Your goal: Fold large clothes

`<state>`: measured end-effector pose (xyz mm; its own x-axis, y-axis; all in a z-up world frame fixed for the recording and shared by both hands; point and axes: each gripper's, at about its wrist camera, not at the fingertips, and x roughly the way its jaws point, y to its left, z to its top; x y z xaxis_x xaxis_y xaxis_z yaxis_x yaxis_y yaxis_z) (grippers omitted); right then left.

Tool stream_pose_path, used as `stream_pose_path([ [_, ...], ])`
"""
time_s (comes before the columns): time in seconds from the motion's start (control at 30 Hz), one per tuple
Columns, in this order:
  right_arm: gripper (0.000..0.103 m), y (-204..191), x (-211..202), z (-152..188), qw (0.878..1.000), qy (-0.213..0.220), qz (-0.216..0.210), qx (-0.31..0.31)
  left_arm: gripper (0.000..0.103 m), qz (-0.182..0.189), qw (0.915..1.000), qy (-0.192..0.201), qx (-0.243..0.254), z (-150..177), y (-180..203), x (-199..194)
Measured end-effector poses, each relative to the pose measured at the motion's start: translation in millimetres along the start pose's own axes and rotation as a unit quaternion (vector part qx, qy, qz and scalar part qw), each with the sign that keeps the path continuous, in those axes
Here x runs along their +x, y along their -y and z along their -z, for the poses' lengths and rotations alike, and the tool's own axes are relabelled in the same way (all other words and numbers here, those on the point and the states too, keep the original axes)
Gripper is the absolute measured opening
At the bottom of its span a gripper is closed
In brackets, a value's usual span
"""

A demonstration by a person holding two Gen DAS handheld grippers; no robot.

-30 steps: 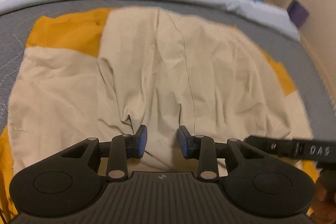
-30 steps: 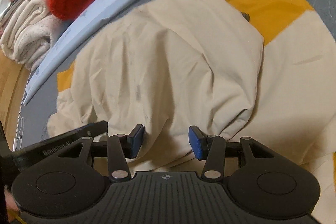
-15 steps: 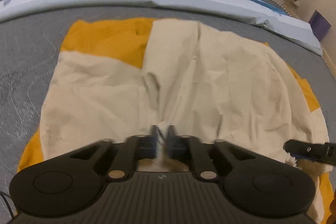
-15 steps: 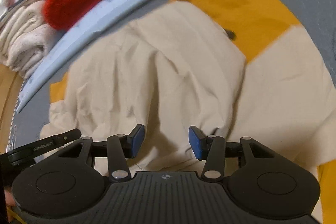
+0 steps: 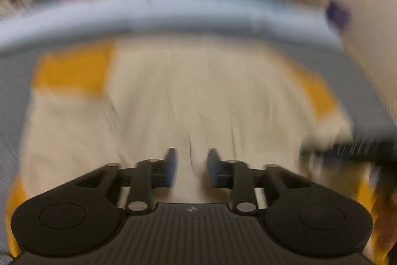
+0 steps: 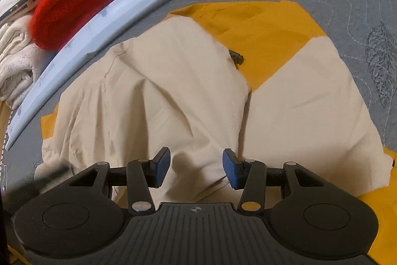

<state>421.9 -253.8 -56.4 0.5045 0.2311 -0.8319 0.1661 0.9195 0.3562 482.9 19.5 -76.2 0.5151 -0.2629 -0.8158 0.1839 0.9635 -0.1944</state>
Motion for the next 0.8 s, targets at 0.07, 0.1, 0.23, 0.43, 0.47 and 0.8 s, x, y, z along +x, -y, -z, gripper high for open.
stream_pose_path([
  [0.07, 0.049, -1.3, -1.7, -2.6, 1.0, 0.009, -0.019, 0.005, 0.041, -0.025, 0.9995, -0.021, 0.005, 9.4, -0.8, 9.6],
  [0.1, 0.049, -0.9, -4.8, -1.0, 1.0, 0.014, -0.026, 0.004, 0.041, -0.023, 0.9996, -0.016, 0.002, 7.0, -1.4, 6.2],
  [0.23, 0.049, 2.9, 1.1, 5.6, 1.0, 0.005, -0.006, -0.002, 0.04, -0.038, 0.9982, 0.038, -0.027, -2.7, -16.5, -14.5],
  [0.43, 0.049, -4.3, -14.0, 7.7, 1.0, 0.018, -0.005, -0.015, 0.038, -0.056, 0.9969, -0.005, -0.054, 1.0, -30.8, -14.9],
  [0.47, 0.049, -7.7, -22.8, 6.5, 0.999, 0.034, -0.011, -0.022, 0.038, -0.051, 0.9972, 0.019, -0.052, -1.7, -29.1, -28.6],
  [0.8, 0.049, -47.4, -181.2, 28.1, 0.952, 0.254, -0.092, -0.144, 0.041, -0.029, 0.979, 0.201, -0.001, 29.7, -10.7, -211.5],
])
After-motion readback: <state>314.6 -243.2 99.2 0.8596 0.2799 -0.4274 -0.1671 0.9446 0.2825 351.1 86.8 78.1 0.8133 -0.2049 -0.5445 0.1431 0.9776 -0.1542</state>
